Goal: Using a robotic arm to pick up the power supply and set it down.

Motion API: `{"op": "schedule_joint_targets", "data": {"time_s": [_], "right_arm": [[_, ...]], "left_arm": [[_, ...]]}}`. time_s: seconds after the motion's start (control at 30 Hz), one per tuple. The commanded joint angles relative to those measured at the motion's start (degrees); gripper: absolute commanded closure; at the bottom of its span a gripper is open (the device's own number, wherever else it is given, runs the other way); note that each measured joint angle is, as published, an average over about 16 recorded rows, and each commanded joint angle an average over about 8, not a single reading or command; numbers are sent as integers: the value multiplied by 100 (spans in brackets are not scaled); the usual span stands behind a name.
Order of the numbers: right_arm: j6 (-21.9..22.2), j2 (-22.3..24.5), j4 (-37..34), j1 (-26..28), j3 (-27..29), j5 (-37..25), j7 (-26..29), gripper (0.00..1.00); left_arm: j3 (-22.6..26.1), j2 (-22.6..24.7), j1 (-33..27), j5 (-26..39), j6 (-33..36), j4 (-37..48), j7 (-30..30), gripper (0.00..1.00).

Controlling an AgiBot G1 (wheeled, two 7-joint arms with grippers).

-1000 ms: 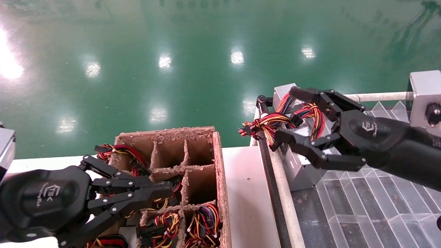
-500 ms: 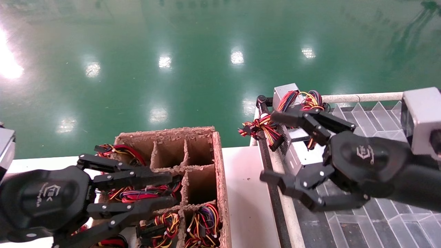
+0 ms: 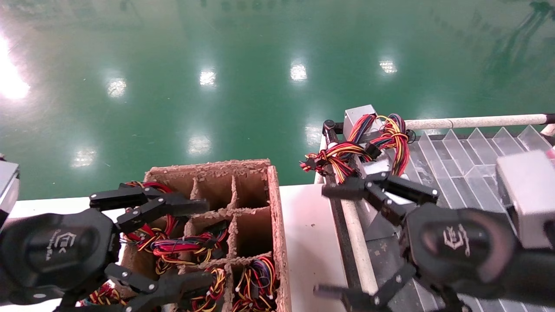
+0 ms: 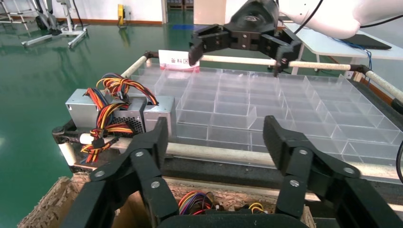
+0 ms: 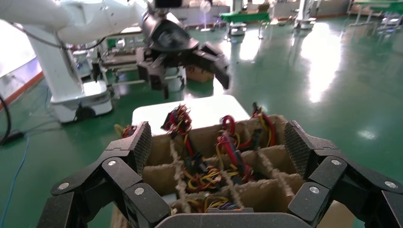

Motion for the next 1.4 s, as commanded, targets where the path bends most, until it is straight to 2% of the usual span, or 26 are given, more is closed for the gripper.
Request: {"op": "schedule_joint_targets", "data": {"time_s": [0.03,0.23,1.4], "right_arm": [[-23,16,159,-54,105,-98,113,0],[-50,32,312,-108,211,-200,187,0],[-21,16,156,-58,108,-100,121,0]], "left_arm": [[0,0,0,0,0,0,0,0],[0,-1,1,0,-1,1,0,0],[0,-1,1,-2,-1,1,0,0]]}}
